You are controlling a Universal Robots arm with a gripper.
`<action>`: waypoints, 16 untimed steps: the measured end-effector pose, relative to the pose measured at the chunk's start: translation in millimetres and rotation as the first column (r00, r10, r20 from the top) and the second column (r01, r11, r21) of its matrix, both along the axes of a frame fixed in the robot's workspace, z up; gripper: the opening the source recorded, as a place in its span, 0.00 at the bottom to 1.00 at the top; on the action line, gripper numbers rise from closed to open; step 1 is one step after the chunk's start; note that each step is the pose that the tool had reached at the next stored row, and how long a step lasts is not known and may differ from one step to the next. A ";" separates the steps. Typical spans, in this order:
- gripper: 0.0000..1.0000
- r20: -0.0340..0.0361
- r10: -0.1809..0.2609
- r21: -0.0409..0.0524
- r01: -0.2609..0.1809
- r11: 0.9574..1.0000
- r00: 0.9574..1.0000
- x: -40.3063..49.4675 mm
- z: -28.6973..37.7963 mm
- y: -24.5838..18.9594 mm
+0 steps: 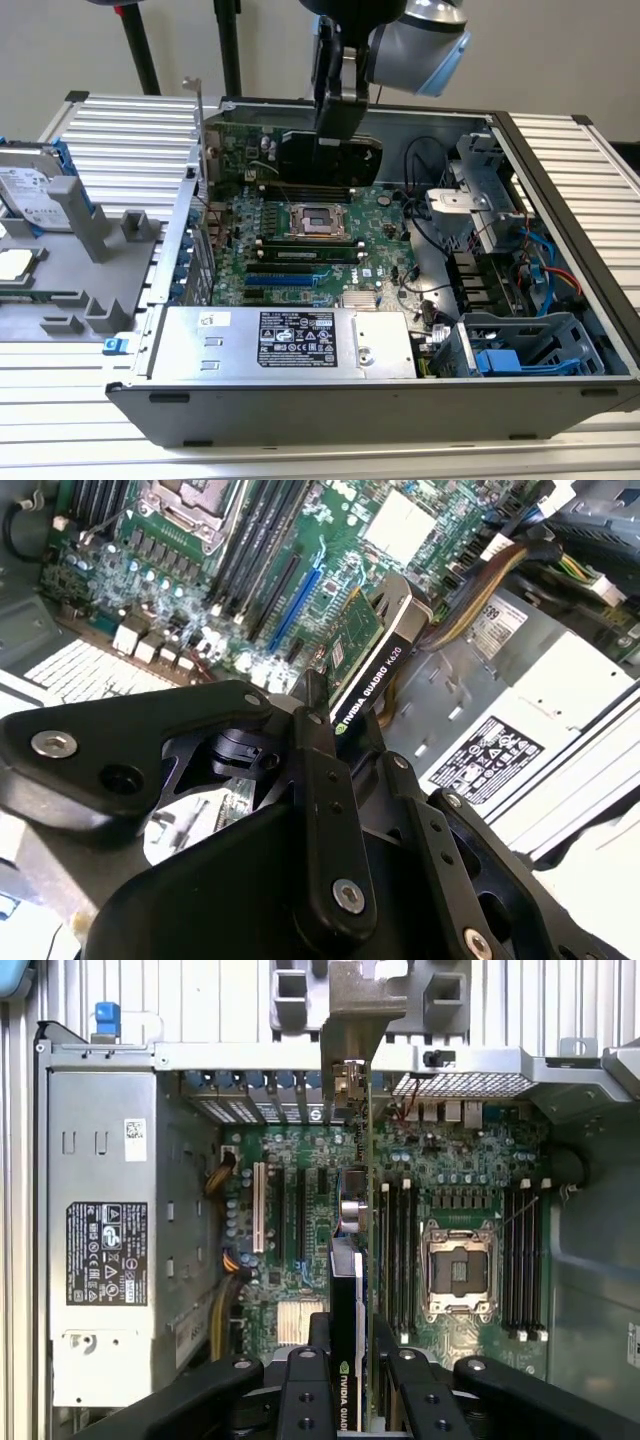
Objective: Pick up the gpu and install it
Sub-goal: 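Insert the gpu into the slot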
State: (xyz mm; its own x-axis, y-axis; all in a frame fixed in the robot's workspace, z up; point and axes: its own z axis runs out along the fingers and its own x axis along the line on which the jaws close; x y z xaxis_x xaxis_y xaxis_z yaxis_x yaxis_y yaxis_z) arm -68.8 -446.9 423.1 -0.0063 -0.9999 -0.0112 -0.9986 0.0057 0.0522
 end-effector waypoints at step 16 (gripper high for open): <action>0.00 0.000 0.007 0.000 -0.007 1.000 1.000 0.0 0.0 0.0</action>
